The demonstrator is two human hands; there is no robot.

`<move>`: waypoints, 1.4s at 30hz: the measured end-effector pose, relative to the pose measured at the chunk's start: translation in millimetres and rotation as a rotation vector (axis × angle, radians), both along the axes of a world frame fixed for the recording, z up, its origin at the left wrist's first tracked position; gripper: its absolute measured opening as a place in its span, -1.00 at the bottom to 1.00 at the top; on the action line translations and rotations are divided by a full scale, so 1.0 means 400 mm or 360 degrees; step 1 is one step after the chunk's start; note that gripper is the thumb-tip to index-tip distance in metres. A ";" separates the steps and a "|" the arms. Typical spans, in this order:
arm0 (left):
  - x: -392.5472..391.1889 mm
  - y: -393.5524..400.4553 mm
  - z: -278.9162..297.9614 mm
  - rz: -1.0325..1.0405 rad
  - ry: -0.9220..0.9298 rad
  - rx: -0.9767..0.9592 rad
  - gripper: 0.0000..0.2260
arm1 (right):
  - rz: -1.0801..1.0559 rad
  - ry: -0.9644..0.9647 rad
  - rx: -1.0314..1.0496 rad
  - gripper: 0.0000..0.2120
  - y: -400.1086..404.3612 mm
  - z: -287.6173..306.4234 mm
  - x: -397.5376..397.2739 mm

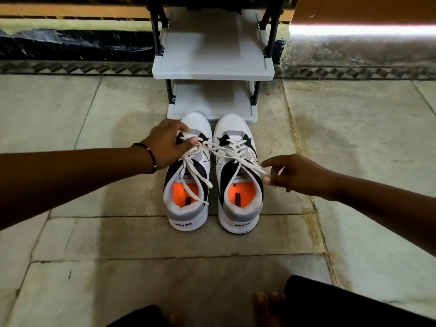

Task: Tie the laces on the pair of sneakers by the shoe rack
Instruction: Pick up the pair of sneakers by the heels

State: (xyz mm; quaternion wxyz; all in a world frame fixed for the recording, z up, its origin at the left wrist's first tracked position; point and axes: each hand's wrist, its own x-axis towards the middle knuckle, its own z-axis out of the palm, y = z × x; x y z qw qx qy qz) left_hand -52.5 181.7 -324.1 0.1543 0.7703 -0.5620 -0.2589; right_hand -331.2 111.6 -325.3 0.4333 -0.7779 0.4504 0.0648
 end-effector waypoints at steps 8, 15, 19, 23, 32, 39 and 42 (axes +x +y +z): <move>-0.015 0.127 -0.086 0.0180 0.0763 0.0276 -0.69 | -0.0288 -0.0287 0.0334 -0.54 0.051 -0.068 0.045; -0.051 0.170 -0.153 -0.0025 0.0726 -0.0034 -0.33 | -0.0849 -0.0488 0.0059 -0.51 0.097 -0.136 0.135; -0.065 0.185 -0.168 0.0111 0.0857 -0.0043 -0.29 | -0.0948 -0.0474 0.0057 -0.34 0.113 -0.165 0.138; -0.069 0.169 -0.131 0.0006 0.0734 0.0128 -0.28 | -0.0949 -0.0448 0.0104 -0.35 0.118 -0.153 0.150; -0.077 0.139 -0.080 0.0162 0.0734 0.0506 -0.22 | -0.0763 -0.0254 0.0267 -0.32 0.095 -0.087 0.156; -0.121 0.150 0.139 0.0722 0.0949 0.0333 -0.59 | -0.1166 -0.0287 0.0453 -0.50 0.122 0.091 0.155; -0.142 0.182 0.272 0.0770 0.0922 0.0366 -0.56 | -0.1210 -0.0334 0.0454 -0.46 0.152 0.234 0.141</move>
